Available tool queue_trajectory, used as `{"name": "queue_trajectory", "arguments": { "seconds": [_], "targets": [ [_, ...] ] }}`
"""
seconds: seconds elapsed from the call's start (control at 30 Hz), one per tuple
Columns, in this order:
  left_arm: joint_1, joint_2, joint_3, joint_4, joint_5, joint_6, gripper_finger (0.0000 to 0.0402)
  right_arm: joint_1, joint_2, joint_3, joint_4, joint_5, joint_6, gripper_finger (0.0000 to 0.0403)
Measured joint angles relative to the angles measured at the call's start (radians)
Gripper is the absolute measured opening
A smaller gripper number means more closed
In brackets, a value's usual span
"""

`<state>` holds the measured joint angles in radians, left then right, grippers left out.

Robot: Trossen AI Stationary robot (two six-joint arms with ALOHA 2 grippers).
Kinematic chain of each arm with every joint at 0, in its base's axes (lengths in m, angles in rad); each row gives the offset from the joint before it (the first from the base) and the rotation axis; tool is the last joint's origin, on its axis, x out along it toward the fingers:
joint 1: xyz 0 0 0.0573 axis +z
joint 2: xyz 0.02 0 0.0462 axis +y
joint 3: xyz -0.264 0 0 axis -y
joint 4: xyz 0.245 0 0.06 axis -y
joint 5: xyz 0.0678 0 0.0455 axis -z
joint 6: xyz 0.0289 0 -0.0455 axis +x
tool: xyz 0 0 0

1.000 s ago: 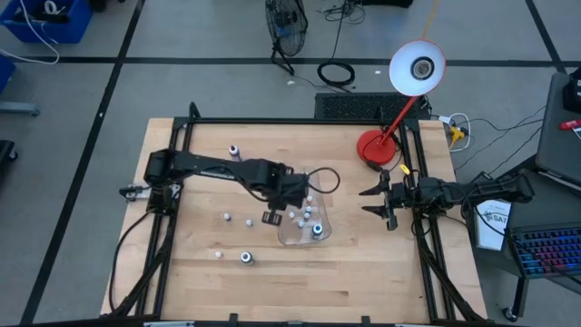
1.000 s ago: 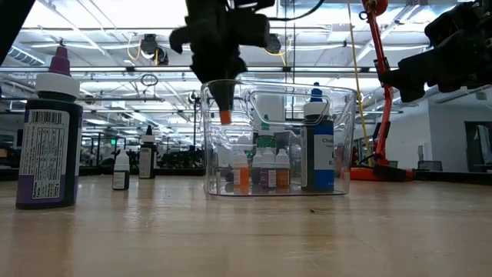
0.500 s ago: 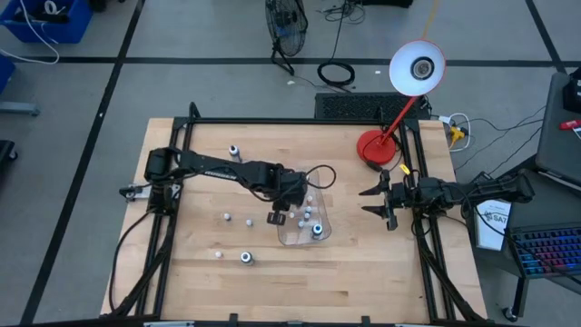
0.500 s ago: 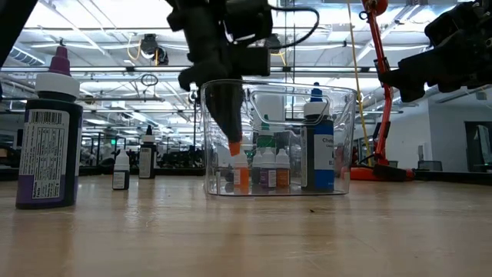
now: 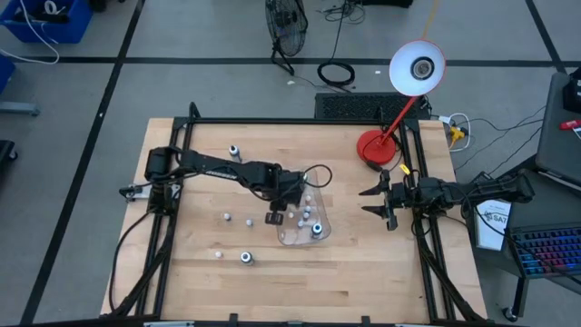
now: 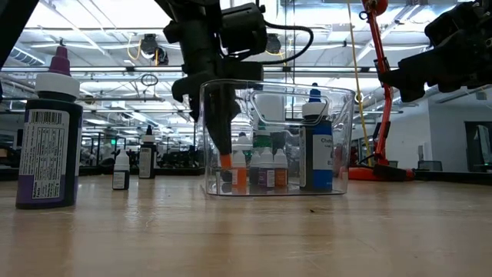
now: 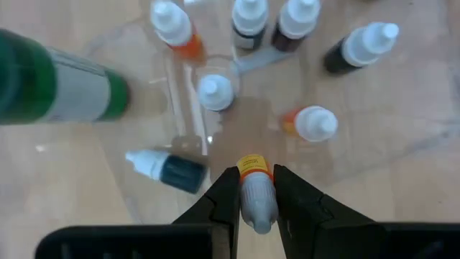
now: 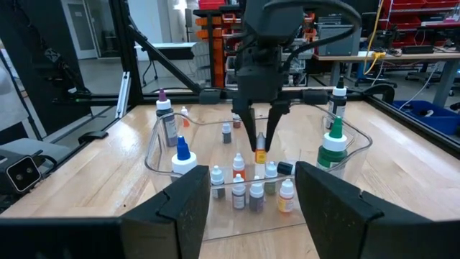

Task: Pick & Place food coloring
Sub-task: Put the small yellow food coloring bottle into the transparent bin

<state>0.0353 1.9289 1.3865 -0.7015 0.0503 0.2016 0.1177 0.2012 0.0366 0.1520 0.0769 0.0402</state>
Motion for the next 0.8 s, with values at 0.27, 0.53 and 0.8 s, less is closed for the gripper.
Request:
{"name": "queue_trajectory", "arguments": {
  "seconds": [0.27, 0.53, 0.8],
  "targets": [
    [-0.001, 0.004, 0.0, -0.004, 0.03, -0.013, 0.0069, 0.0, 0.0, 0.0, 0.0, 0.0, 0.0, 0.0194],
    [-0.001, 0.004, 0.0, -0.004, 0.03, -0.027, 0.0152, 0.0, 0.0, 0.0, 0.0, 0.0, 0.0, 0.0193],
    [-0.001, 0.006, 0.031, -0.025, 0.028, -0.019, 0.0188, 0.0, 0.0, 0.0, 0.0, 0.0, 0.0, 0.0192]
  ]
}}
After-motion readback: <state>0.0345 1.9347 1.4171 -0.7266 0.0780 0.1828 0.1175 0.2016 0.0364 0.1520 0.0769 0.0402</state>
